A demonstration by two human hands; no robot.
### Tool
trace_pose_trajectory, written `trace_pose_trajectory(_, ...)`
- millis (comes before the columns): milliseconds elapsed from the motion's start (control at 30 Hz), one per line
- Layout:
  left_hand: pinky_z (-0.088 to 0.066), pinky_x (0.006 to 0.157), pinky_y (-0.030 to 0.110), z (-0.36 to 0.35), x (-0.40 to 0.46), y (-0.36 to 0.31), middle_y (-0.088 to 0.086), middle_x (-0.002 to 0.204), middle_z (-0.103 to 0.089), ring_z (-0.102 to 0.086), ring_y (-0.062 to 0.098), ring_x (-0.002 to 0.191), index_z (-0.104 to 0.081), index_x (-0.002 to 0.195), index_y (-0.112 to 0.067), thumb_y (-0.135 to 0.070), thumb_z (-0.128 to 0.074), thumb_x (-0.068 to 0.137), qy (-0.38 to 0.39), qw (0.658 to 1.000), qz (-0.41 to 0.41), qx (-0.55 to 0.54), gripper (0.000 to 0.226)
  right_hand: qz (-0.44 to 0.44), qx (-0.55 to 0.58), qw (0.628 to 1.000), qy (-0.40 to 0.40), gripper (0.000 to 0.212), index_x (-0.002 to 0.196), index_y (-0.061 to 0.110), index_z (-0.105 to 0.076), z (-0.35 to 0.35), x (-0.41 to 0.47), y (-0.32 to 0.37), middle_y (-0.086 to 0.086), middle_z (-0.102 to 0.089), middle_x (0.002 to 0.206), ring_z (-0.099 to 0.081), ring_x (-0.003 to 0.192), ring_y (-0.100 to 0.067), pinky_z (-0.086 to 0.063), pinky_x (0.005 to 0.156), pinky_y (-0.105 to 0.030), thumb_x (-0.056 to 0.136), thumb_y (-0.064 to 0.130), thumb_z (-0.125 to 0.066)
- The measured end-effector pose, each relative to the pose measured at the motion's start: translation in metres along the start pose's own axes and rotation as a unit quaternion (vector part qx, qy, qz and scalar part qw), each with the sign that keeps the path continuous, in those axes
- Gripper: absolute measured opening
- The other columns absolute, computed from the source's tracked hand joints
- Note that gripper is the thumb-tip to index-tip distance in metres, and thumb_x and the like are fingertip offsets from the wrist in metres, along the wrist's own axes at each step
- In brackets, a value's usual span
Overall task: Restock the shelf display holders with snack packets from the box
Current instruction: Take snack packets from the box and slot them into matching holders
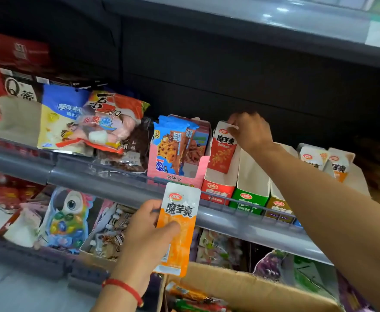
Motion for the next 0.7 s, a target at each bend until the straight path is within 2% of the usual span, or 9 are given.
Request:
trace_pose_trajectory(233,-0.059,0.085,0.058,-0.004,-0.001,0.000,-0.006,0.088,-0.079,-0.075,0.027,0.085,-0.063,0.106,-0.025,0.005,-0.063,0.087,0.010,1.000,-0.013,0.001,0.036,0.031,-0.029,0.997,-0.062,0.042,0.130,0.016,-0.063,0.013,-0.009,0.004,-0.011,-0.062,0.133,-0.058,0.123,-0.030,-0.053,0.094,-0.044,0.092,0.028,-0.076)
trace_pose_trajectory(300,-0.059,0.085,0.056,-0.008,-0.002,-0.001,-0.005,0.088,-0.079,-0.075,0.026,0.085,-0.063,0.108,-0.025,0.007,-0.063,0.088,0.017,1.000,-0.023,-0.003,0.037,0.036,0.029,0.996,-0.071,0.036,0.125,0.018,-0.065,0.024,-0.026,0.011,-0.006,-0.066,0.126,-0.063,0.114,-0.024,-0.054,0.090,-0.040,0.092,0.030,-0.075)
trace_pose_trajectory(367,-0.060,0.085,0.052,-0.013,-0.004,-0.003,-0.003,0.089,-0.079,-0.075,0.025,0.086,-0.064,0.110,-0.022,0.008,-0.065,0.088,0.027,0.999,-0.043,-0.009,0.037,0.070,0.126,0.987,-0.069,0.021,0.112,0.019,-0.070,0.040,-0.060,0.024,0.002,-0.070,0.108,-0.064,0.093,-0.009,-0.055,0.080,-0.028,0.095,0.030,-0.071)
trace_pose_trajectory(433,-0.062,0.083,0.048,-0.021,-0.007,-0.005,-0.001,0.090,-0.079,-0.076,0.023,0.086,-0.065,0.111,-0.019,0.010,-0.065,0.088,0.043,0.997,-0.060,-0.017,0.037,0.101,0.219,0.970,-0.018,0.012,0.100,0.021,-0.072,0.053,-0.107,0.038,0.012,-0.070,0.092,-0.061,0.078,0.000,-0.047,0.070,-0.011,0.096,0.032,-0.068)
trace_pose_trajectory(467,-0.062,0.082,0.047,-0.027,-0.009,-0.006,0.000,0.090,-0.080,-0.076,0.023,0.086,-0.065,0.110,-0.018,0.011,-0.065,0.088,0.056,0.996,-0.069,-0.017,0.037,0.100,0.256,0.961,0.033,0.013,0.100,0.022,-0.072,0.054,-0.131,0.041,0.016,-0.068,0.089,-0.062,0.079,0.002,-0.046,0.069,-0.009,0.096,0.034,-0.068)
trace_pose_trajectory(533,-0.062,0.082,0.046,-0.041,-0.014,-0.008,0.004,0.092,-0.080,-0.076,0.027,0.089,-0.066,0.110,-0.019,0.013,-0.066,0.087,0.087,0.993,-0.083,-0.016,0.039,0.085,0.290,0.944,0.135,0.022,0.110,0.025,-0.070,0.044,-0.171,0.038,0.019,-0.068,0.095,-0.064,0.086,0.002,-0.049,0.074,-0.012,0.095,0.040,-0.069)
trace_pose_trajectory(567,-0.061,0.083,0.046,-0.048,-0.017,-0.007,0.006,0.093,-0.080,-0.075,0.029,0.091,-0.066,0.111,-0.019,0.013,-0.066,0.087,0.100,0.991,-0.089,-0.016,0.040,0.078,0.294,0.937,0.169,0.025,0.115,0.026,-0.068,0.039,-0.185,0.032,0.019,-0.070,0.100,-0.065,0.092,0.001,-0.053,0.080,-0.019,0.094,0.040,-0.069)
trace_pose_trajectory(633,-0.062,0.084,0.041,-0.061,-0.023,-0.004,0.006,0.094,-0.079,-0.075,0.029,0.093,-0.066,0.114,-0.019,0.011,-0.069,0.086,0.126,0.987,-0.103,-0.006,0.041,0.057,0.314,0.924,0.208,0.022,0.114,0.027,-0.066,0.033,-0.203,0.017,0.013,-0.073,0.105,-0.069,0.095,-0.007,-0.059,0.084,-0.038,0.094,0.036,-0.071)
trace_pose_trajectory(700,-0.062,0.083,0.033,-0.073,-0.029,-0.001,0.004,0.096,-0.079,-0.075,0.026,0.094,-0.067,0.117,-0.018,0.005,-0.073,0.086,0.148,0.982,-0.117,0.013,0.039,0.035,0.325,0.921,0.210,0.016,0.108,0.025,-0.068,0.041,-0.211,0.000,0.010,-0.075,0.100,-0.071,0.091,-0.011,-0.059,0.081,-0.044,0.094,0.031,-0.073)
Point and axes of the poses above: each hand's wrist, its own x-axis towards the middle knuckle, its own z-axis out of the back of the hand, y = z × x, the point moved 7 cm from there along x, towards the middle knuckle
